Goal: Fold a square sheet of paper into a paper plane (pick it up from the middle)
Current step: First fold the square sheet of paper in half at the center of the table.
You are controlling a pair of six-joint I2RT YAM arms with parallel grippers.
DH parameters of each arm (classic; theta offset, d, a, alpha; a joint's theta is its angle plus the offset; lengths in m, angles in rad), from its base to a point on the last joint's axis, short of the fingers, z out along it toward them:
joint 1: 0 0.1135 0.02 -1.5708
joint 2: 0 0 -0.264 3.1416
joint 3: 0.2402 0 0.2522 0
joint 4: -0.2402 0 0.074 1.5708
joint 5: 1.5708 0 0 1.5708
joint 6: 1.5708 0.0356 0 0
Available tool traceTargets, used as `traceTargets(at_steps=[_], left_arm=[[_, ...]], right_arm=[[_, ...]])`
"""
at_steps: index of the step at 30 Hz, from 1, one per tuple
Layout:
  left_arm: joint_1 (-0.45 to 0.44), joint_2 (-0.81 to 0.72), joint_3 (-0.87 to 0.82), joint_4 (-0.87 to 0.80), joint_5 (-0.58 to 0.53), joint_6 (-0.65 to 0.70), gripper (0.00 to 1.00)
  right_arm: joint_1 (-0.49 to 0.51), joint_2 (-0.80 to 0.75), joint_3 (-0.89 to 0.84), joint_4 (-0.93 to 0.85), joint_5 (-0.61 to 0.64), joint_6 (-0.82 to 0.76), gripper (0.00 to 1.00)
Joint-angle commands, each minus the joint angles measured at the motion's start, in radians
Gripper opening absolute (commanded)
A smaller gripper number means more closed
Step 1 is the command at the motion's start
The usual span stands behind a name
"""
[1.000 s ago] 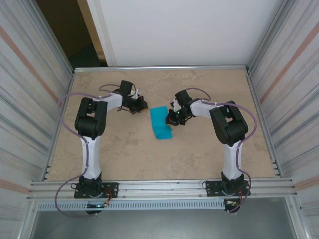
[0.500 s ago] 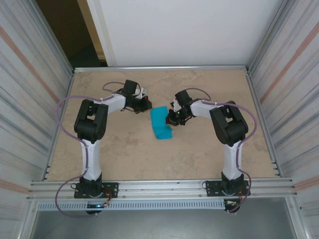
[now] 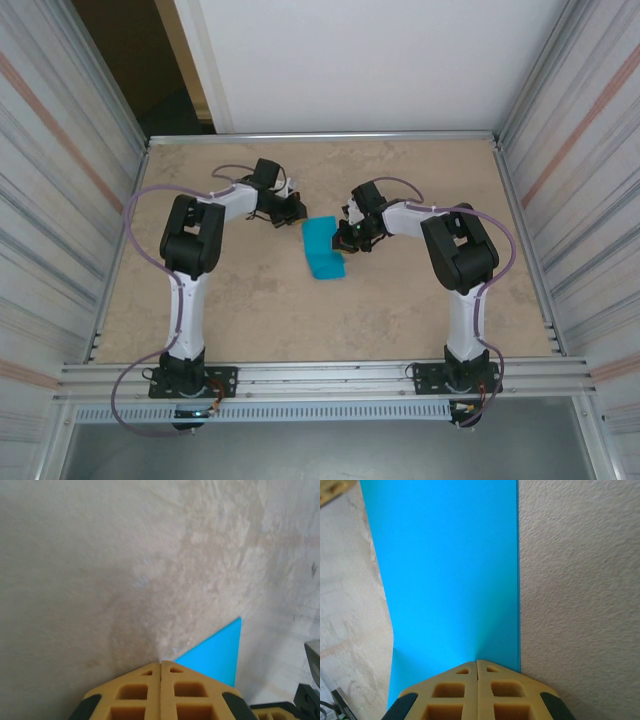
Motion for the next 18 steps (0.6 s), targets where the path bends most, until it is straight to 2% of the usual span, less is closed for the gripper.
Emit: traceTargets(at_steps=[1,5,8,12,18], left_arm=[[0.063,0.051,0.054,-0.084,-0.141,0.028,0.0],[0.078,0.017,0.065,-0.095,-0.113,0.037,0.0],[0.058,-0.073,0.017,-0.074,-0.086,0.04,0.0],[0.002,-0.214,-0.112,-0.011,-0.027,0.015,0.0],[-0.102,-0.305,-0.313,0.096,0.062,-0.038,0.0]], right_arm=[[0.002,0.133,-0.11,-0.236,0.247,0.012,0.0],[0.006,0.134,-0.11,-0.23,0.243,0.016,0.0],[0.007,0.133,-0.11,-0.23,0.244,0.017,0.0],[0.007,0.133,-0.111,-0.23,0.246,0.017,0.0],[0.008,0.135,-0.11,-0.227,0.241,0.022,0.0]])
